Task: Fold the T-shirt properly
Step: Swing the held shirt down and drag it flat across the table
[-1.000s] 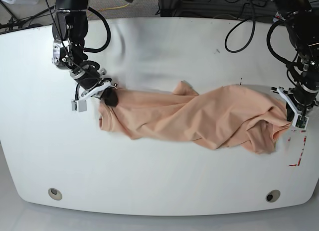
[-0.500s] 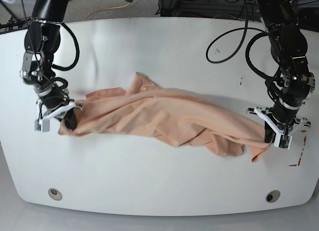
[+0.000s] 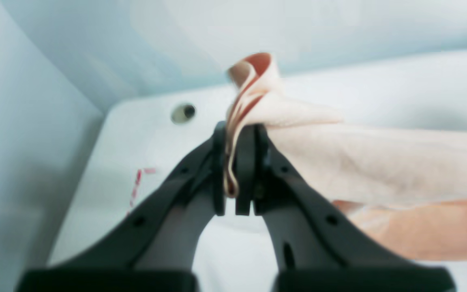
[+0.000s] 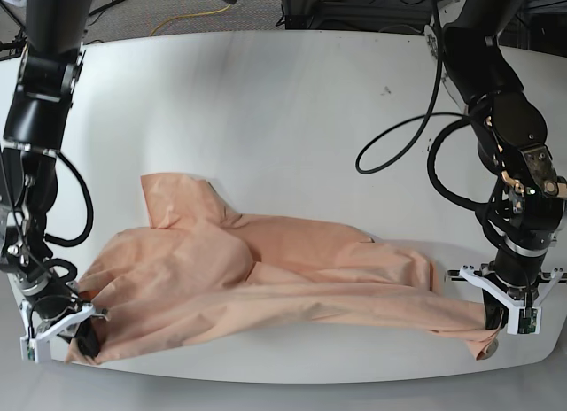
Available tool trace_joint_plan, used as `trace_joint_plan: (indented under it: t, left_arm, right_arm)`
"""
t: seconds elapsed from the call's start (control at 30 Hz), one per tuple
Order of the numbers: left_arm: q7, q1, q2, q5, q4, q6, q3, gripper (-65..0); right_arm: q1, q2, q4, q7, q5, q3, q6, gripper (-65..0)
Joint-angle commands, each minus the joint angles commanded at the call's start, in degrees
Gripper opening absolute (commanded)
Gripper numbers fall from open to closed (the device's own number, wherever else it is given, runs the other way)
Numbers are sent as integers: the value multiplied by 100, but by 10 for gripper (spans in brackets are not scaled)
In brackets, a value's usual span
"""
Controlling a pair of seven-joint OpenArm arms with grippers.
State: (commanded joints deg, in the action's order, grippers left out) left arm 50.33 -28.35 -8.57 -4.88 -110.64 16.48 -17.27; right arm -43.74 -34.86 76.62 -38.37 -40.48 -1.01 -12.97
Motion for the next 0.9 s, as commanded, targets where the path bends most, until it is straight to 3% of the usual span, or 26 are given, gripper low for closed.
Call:
trace_joint_plan:
  t: [0.13, 0.33, 0.5, 0.6, 0.83, 0.9]
  left_arm:
    - [9, -536, -35, 9, 0, 0, -193, -640]
    - [185, -1433, -492, 9, 9, 0, -229, -640]
    - [185, -1653, -791, -26, 9, 26, -158, -639]
    - [185, -1336, -862, -44, 0, 26, 18, -637]
    - [185, -70, -853, -53, -9, 26, 44, -639]
    - [185, 387, -853, -53, -9, 26, 44, -639]
  right_arm:
    - [-932, -123, -281, -185, -35, 378, 0, -650]
    - [-1969, -308, -352, -290, -44, 888, -9, -650]
    - [-2233, -369, -325, -791, -44, 862, -448, -650]
    - [-1741, -369, -70, -976, -44, 615, -545, -650]
    - [229, -299, 598, -1152, -53, -404, -554, -650]
    - [879, -132, 800, -1152, -53, -695, -554, -650]
